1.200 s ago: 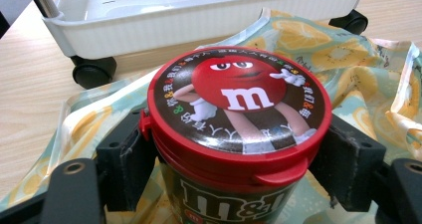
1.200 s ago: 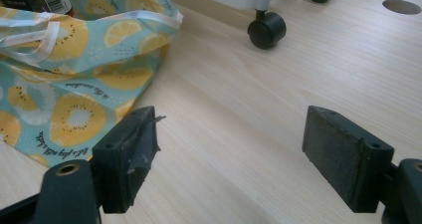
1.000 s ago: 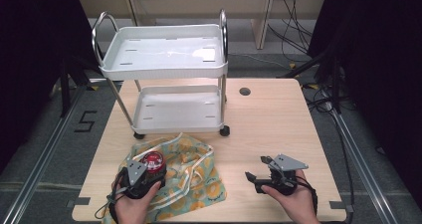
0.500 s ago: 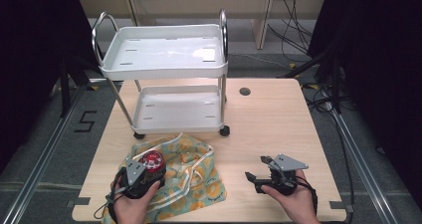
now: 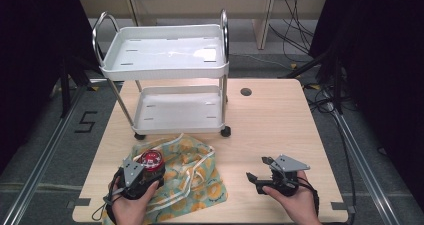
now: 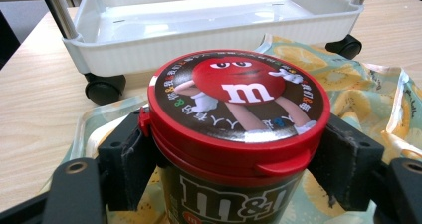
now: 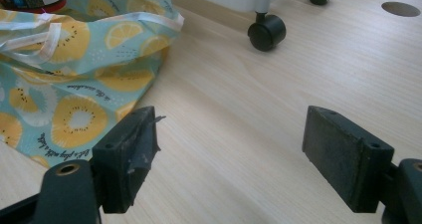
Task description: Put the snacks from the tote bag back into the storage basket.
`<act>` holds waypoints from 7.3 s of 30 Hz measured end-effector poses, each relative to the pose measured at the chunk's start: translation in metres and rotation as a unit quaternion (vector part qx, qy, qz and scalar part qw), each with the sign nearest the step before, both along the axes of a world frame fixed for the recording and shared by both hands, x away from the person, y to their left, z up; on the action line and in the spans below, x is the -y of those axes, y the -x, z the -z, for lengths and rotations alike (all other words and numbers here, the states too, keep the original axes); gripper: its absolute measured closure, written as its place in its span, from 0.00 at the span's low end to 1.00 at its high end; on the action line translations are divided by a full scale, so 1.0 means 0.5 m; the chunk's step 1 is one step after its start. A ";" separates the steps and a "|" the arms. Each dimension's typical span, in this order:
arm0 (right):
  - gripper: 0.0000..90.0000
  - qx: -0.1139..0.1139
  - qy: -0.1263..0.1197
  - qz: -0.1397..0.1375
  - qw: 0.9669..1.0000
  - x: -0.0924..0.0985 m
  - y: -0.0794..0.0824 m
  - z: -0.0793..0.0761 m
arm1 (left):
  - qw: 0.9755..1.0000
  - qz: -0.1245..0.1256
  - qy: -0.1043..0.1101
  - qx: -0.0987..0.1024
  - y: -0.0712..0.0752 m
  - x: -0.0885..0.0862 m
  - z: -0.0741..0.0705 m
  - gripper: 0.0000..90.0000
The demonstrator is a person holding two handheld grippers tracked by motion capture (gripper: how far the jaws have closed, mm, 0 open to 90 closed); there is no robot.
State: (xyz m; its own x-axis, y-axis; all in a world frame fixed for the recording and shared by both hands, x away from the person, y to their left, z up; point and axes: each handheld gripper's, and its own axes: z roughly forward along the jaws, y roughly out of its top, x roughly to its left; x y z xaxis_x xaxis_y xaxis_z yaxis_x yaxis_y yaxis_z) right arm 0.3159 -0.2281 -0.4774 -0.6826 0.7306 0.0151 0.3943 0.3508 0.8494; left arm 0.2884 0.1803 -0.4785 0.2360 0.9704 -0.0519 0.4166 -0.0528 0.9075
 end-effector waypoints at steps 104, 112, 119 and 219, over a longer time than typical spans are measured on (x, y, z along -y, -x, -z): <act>0.25 0.004 -0.006 -0.003 1.000 0.006 -0.002 -0.001 | 0.998 -0.033 0.005 0.050 -0.030 0.029 -0.058 0.28; 0.25 0.004 -0.002 0.001 1.000 0.005 0.000 -0.002 | 0.998 -0.037 0.008 0.051 -0.035 0.028 -0.061 0.28; 0.25 0.004 -0.006 -0.004 1.000 0.006 -0.002 -0.001 | 0.998 -0.040 0.008 0.050 -0.039 0.026 -0.061 0.28; 0.25 0.003 -0.003 -0.002 1.000 0.005 -0.001 -0.001 | 0.996 -0.065 0.017 0.065 -0.087 0.014 -0.103 0.28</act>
State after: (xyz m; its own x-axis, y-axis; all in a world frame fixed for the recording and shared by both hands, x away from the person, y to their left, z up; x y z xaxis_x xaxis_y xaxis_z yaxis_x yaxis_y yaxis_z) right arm 0.3166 -0.2308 -0.4768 -0.6854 0.7281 0.0148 0.3879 0.3479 0.8535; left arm 0.3318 0.1734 -0.4268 0.1158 0.9913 -0.0629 0.2971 0.0258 0.9545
